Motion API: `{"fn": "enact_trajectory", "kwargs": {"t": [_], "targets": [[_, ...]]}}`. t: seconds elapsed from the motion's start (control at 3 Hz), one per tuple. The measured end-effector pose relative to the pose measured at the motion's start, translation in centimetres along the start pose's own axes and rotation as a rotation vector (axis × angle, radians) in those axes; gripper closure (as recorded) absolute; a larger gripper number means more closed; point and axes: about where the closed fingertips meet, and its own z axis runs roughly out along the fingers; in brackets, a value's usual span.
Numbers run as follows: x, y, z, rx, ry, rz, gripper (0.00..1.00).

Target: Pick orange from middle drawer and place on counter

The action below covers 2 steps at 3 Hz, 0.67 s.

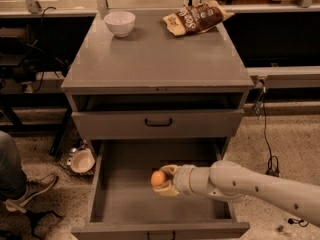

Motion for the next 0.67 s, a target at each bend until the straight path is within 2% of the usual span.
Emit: {"fn": "enact_trajectory", "kwargs": {"t": [0.33, 0.67], "targets": [[0.1, 0.2, 0.3, -0.007, -0.002, 0.004, 1.0], [-0.6, -0.7, -1.2, 0.012, -0.039, 0.018, 1.0]]}}
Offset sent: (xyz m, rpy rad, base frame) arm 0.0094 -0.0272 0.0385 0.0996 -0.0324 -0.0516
